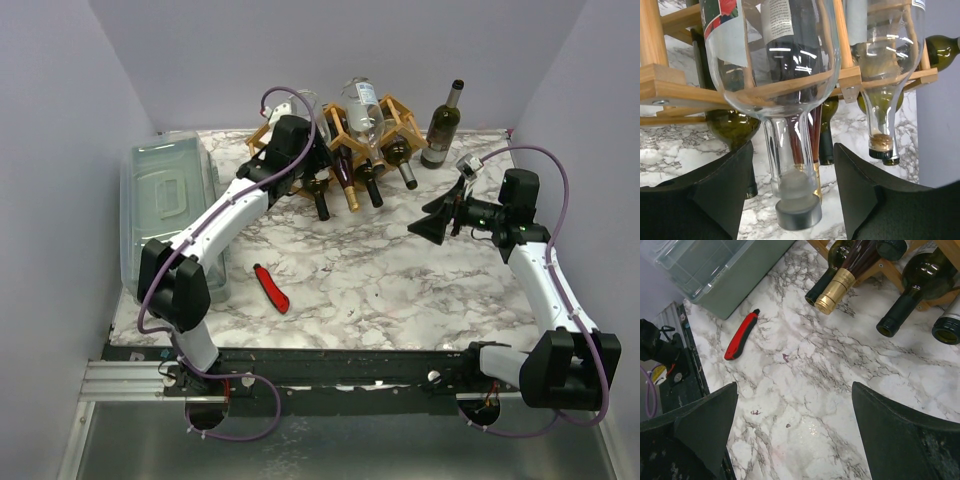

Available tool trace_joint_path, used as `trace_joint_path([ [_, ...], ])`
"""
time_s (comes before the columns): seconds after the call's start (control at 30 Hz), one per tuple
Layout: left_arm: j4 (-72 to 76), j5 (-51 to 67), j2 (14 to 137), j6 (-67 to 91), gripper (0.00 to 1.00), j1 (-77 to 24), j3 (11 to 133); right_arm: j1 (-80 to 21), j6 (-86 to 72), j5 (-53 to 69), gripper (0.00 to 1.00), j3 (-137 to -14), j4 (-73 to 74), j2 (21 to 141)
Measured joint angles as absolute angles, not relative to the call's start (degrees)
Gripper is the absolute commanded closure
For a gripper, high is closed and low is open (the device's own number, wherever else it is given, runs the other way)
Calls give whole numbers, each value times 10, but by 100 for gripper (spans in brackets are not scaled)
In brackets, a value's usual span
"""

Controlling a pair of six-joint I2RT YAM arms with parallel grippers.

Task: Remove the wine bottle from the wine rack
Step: Pick up the wine bottle from the wine rack.

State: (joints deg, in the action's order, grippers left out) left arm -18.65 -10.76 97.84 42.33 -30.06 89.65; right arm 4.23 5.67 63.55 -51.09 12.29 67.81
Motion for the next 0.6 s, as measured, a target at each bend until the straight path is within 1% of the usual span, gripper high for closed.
trace_joint_path([
  [0.37,-175,-131,1026,410,36,-301,926,42,62,634,1,-513,132,678],
  [0.6,-178,-136,1041,408,40,-301,943,42,66,634,1,-513,133,677],
])
